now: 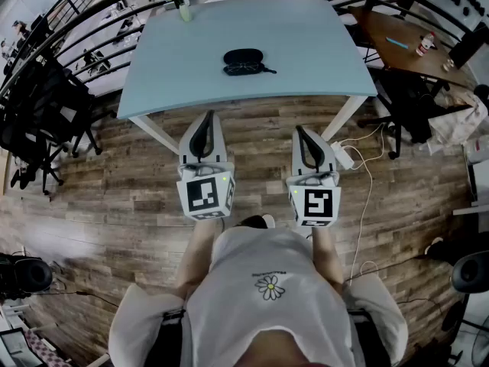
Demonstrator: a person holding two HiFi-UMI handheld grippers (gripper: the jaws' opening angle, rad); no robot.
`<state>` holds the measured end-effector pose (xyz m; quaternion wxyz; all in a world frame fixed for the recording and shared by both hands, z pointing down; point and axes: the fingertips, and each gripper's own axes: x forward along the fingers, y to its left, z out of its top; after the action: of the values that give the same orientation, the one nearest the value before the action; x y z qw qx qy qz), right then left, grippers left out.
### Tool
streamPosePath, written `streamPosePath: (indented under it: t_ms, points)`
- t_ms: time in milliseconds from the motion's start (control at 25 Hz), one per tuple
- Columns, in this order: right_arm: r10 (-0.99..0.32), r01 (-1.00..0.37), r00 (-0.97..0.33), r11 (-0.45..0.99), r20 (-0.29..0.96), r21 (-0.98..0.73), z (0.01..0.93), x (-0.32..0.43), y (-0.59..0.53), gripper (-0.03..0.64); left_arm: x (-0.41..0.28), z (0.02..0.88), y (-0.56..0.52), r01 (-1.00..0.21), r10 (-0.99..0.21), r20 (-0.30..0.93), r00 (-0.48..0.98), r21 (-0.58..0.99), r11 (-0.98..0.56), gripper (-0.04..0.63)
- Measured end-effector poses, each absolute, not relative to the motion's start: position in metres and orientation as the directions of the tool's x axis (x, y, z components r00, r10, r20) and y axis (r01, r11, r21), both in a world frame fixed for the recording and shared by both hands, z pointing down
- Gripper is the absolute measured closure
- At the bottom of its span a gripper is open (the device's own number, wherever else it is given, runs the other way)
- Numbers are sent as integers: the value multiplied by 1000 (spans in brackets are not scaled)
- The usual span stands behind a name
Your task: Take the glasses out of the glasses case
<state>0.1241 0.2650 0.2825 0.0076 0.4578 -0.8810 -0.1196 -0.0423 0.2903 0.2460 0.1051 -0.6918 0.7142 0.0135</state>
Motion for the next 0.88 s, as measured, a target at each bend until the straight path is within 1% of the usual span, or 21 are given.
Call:
streamPosePath:
  t_ms: [480, 720, 880]
  points:
    - [-821, -813, -570, 555, -41, 175, 302, 131, 250, 607, -49, 257, 276, -988, -989, -142, -46, -141, 67, 578]
    - [-803, -801, -593, 582, -53, 138, 301, 132, 243, 607, -53, 258, 270, -985, -989, -131, -70, -148, 89, 578]
    - [-782, -775, -623, 614, -21, 150, 310, 130, 244, 607, -52, 263, 271, -985, -988, -123, -89, -138, 106, 578]
